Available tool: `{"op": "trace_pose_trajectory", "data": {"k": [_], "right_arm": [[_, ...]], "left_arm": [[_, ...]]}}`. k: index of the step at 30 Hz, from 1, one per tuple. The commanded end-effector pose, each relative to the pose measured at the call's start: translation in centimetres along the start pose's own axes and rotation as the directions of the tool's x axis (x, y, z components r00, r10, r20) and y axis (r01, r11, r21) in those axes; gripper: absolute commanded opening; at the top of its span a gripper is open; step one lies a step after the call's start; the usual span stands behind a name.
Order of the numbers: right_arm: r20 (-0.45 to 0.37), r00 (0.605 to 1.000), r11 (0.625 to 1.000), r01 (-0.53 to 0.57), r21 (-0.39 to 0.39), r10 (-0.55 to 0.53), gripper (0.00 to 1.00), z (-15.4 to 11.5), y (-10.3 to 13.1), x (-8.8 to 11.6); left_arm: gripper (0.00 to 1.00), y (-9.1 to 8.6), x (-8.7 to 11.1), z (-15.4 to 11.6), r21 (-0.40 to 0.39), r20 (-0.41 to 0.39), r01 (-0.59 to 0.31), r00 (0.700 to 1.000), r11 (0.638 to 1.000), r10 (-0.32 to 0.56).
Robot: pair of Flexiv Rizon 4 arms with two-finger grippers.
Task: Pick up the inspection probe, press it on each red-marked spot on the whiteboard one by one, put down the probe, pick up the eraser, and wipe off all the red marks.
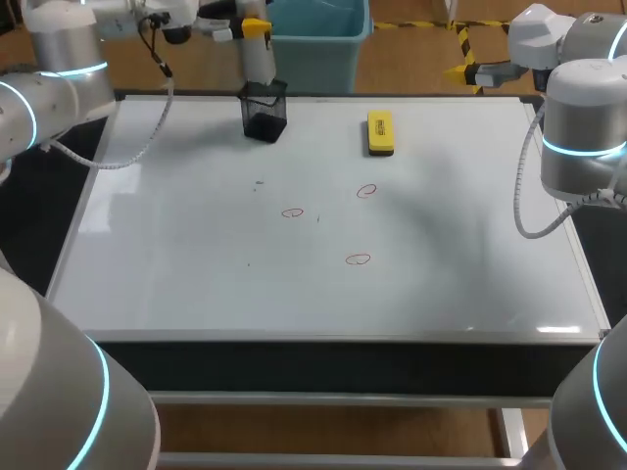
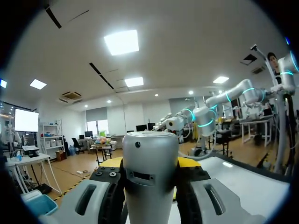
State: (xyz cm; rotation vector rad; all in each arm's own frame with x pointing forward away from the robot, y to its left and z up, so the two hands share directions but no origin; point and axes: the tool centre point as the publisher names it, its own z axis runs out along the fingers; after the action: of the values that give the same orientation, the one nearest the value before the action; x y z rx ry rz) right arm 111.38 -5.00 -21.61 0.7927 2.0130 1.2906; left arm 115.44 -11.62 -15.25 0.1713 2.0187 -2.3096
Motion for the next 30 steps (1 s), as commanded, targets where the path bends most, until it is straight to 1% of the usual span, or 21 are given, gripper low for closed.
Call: {"op": "trace_pose_trajectory", "data": {"k": [1, 2, 5, 6, 7, 13, 17, 24, 30], "right_arm": [[0.000, 1.000, 1.000, 0.000, 0.000, 0.000, 1.00, 0.0, 0.0, 0.0], [0.000, 1.000, 1.000, 0.000, 0.000, 0.000, 1.00, 0.0, 0.0, 0.0], [0.000, 1.000, 1.000, 0.000, 0.000, 0.000, 1.00, 0.0, 0.0, 0.0], [0.000, 1.000, 1.000, 0.000, 0.000, 0.000, 1.00, 0.0, 0.0, 0.0], [0.000, 1.000, 1.000, 0.000, 0.000, 0.000, 1.00, 0.0, 0.0, 0.0], [0.000, 1.000, 1.000, 0.000, 0.000, 0.000, 1.00, 0.0, 0.0, 0.0], [0.000, 1.000, 1.000, 0.000, 0.000, 0.000, 1.00, 0.0, 0.0, 0.0], [0.000, 1.000, 1.000, 0.000, 0.000, 0.000, 1.00, 0.0, 0.0, 0.0], [0.000, 1.000, 1.000, 0.000, 0.000, 0.000, 1.00, 0.0, 0.0, 0.0]], "left_arm": [[0.00, -2.6, 1.5, -0.6, -0.052, 0.090, -0.006, 0.996, 0.999, 0.010], [0.00, -3.0, 1.8, -0.9, -0.057, 0.096, -0.016, 0.995, 0.998, 0.021], [0.00, -4.0, 2.3, -1.9, -0.061, 0.102, -0.012, 0.995, 0.998, 0.018], [0.00, -4.2, 2.6, -2.3, -0.074, 0.115, -0.013, 0.993, 0.997, 0.021], [0.00, -4.4, 2.7, -2.6, -0.085, 0.122, -0.011, 0.992, 0.996, 0.022], [0.00, -4.7, 4.2, -5.0, -0.095, 0.165, -0.010, 0.986, 0.995, 0.026], [0.00, -4.4, 5.5, -6.6, -0.102, 0.179, -0.008, 0.983, 0.995, 0.026], [0.00, -3.4, 7.5, -8.9, -0.113, 0.232, 0.010, 0.973, 0.994, 0.016], [0.00, -2.3, 9.2, -10.4, -0.090, 0.281, 0.014, 0.960, 0.996, 0.012]]}}
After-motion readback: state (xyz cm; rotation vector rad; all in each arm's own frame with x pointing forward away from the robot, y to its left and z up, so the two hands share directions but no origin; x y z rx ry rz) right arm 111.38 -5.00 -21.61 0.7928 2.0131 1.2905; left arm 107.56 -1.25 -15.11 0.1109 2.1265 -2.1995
